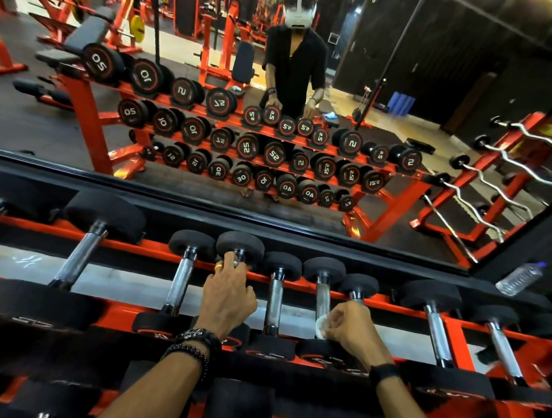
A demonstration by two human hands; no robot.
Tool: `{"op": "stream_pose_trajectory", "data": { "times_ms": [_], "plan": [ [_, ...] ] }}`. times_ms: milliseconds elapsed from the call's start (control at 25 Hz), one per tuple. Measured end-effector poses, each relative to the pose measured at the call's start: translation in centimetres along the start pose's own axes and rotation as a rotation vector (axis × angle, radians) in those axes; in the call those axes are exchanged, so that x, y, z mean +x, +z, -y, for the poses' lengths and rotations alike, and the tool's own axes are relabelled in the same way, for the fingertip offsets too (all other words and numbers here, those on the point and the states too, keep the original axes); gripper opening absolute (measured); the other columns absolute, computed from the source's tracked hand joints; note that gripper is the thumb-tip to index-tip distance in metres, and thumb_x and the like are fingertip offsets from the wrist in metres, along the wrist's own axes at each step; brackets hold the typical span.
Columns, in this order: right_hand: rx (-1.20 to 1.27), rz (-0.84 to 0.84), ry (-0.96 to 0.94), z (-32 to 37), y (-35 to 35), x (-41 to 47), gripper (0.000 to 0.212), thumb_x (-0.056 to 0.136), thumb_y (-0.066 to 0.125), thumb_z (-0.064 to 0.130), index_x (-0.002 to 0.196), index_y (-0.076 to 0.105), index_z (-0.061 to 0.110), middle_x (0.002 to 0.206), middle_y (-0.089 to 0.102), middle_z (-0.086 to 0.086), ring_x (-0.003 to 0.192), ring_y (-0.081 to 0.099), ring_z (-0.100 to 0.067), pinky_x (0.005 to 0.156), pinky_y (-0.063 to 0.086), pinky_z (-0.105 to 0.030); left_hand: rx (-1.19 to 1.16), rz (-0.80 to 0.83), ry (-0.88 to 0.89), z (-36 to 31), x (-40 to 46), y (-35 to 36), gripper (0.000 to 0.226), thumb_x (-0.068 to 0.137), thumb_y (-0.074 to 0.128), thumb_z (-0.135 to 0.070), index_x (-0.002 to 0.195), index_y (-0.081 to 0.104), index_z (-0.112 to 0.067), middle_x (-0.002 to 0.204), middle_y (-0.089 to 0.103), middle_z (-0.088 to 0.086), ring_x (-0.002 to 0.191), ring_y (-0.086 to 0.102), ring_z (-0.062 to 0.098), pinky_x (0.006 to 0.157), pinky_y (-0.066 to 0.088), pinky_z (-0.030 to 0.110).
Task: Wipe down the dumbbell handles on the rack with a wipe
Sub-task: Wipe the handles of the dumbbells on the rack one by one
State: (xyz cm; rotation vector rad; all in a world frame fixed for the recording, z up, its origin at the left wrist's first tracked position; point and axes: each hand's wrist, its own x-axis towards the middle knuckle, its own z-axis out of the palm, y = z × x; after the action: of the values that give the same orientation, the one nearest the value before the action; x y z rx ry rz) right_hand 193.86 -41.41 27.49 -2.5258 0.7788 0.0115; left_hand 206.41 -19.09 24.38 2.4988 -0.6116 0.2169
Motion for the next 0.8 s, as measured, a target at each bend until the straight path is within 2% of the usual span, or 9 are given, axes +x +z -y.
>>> {"op": "stream_pose_trajectory", "data": {
  "times_ms": [40, 120, 200, 280, 360, 480, 600, 680, 800],
  "plan": [
    [-0.051, -0.036, -0.018, 0.4, 0.2, 0.2, 0.014, 0.071, 0.078, 0.004, 0.071, 0.068, 0.014, 0.072, 0.063, 0.007, 0.077, 0.064, -0.011, 0.065, 0.050, -0.017, -0.002, 0.002, -0.001, 0.0, 0.0, 0.0, 0.018, 0.082, 0.065, -0.026, 0.087, 0.048, -0.021, 0.117, 0.037, -0.001, 0.083, 0.048, 0.012, 0.070, 0.054, 0.028],
    [-0.120, -0.153, -0.081, 1.5, 0.6, 0.7, 0.025, 0.074, 0.068, -0.001, 0.059, 0.063, 0.019, 0.061, 0.058, 0.009, 0.074, 0.066, -0.012, 0.061, 0.044, -0.017, -0.004, 0.006, -0.002, 0.0, 0.1, 0.1, 0.019, 0.082, 0.065, -0.027, 0.087, 0.047, -0.022, 0.118, 0.037, -0.001, 0.082, 0.048, 0.011, 0.070, 0.055, 0.028],
    [-0.037, -0.284, -0.124, 1.9, 0.7, 1.2, 0.022, 0.076, 0.064, -0.002, 0.063, 0.066, 0.015, 0.063, 0.060, 0.008, 0.068, 0.062, -0.010, 0.061, 0.046, -0.020, -0.004, 0.005, -0.004, 0.0, 0.1, 0.0, 0.020, 0.083, 0.065, -0.027, 0.087, 0.046, -0.022, 0.119, 0.037, -0.001, 0.083, 0.048, 0.010, 0.071, 0.055, 0.028],
    [0.029, -0.337, -0.173, 1.8, 0.6, 1.6, 0.014, 0.077, 0.065, 0.000, 0.071, 0.071, 0.012, 0.069, 0.062, 0.006, 0.067, 0.057, -0.005, 0.062, 0.045, -0.019, -0.009, 0.002, -0.004, 0.0, 0.0, 0.1, 0.021, 0.083, 0.065, -0.028, 0.087, 0.045, -0.022, 0.120, 0.037, -0.001, 0.085, 0.047, 0.010, 0.073, 0.054, 0.028],
    [-0.032, -0.245, -0.257, 1.4, 0.4, 1.1, 0.015, 0.073, 0.065, -0.001, 0.063, 0.068, 0.011, 0.061, 0.061, 0.005, 0.062, 0.057, -0.001, 0.060, 0.050, -0.026, -0.005, -0.002, -0.002, 0.0, 0.1, 0.1, 0.021, 0.084, 0.064, -0.029, 0.088, 0.044, -0.023, 0.122, 0.037, -0.001, 0.087, 0.048, 0.010, 0.074, 0.054, 0.028],
    [0.008, -0.022, -0.273, 0.1, 0.7, 0.3, 0.022, 0.068, 0.059, -0.012, 0.053, 0.062, 0.003, 0.050, 0.057, 0.017, 0.055, 0.057, 0.005, 0.054, 0.042, -0.015, -0.007, -0.007, -0.004, 0.1, 0.1, 0.2, 0.020, 0.083, 0.065, -0.030, 0.091, 0.049, -0.021, 0.122, 0.037, -0.001, 0.092, 0.050, 0.013, 0.078, 0.053, 0.029],
    [0.015, -0.063, -0.272, -0.9, 2.0, 0.7, 0.025, 0.070, 0.058, -0.009, 0.056, 0.061, 0.011, 0.067, 0.066, 0.009, 0.068, 0.064, -0.008, 0.059, 0.045, -0.018, 0.008, 0.003, -0.008, 0.1, 0.1, 0.2, 0.020, 0.084, 0.064, -0.031, 0.092, 0.050, -0.020, 0.121, 0.037, -0.001, 0.095, 0.050, 0.014, 0.081, 0.053, 0.030],
    [-0.092, -0.244, -0.318, -0.6, 2.4, 1.7, 0.024, 0.077, 0.060, -0.006, 0.065, 0.061, 0.015, 0.073, 0.060, 0.006, 0.069, 0.057, -0.011, 0.060, 0.041, -0.021, 0.003, 0.003, -0.004, 0.0, 0.1, 0.1, 0.020, 0.084, 0.064, -0.031, 0.091, 0.049, -0.021, 0.122, 0.037, 0.000, 0.094, 0.050, 0.014, 0.081, 0.053, 0.029],
    [-0.008, -0.382, -0.310, 0.8, 2.0, 3.2, 0.012, 0.085, 0.061, -0.001, 0.084, 0.066, 0.010, 0.086, 0.057, 0.000, 0.081, 0.055, -0.018, 0.072, 0.045, -0.029, -0.004, 0.000, 0.003, 0.0, 0.0, -0.1, 0.018, 0.084, 0.064, -0.030, 0.092, 0.051, -0.020, 0.122, 0.038, -0.001, 0.094, 0.050, 0.013, 0.080, 0.052, 0.027]
  ]
}}
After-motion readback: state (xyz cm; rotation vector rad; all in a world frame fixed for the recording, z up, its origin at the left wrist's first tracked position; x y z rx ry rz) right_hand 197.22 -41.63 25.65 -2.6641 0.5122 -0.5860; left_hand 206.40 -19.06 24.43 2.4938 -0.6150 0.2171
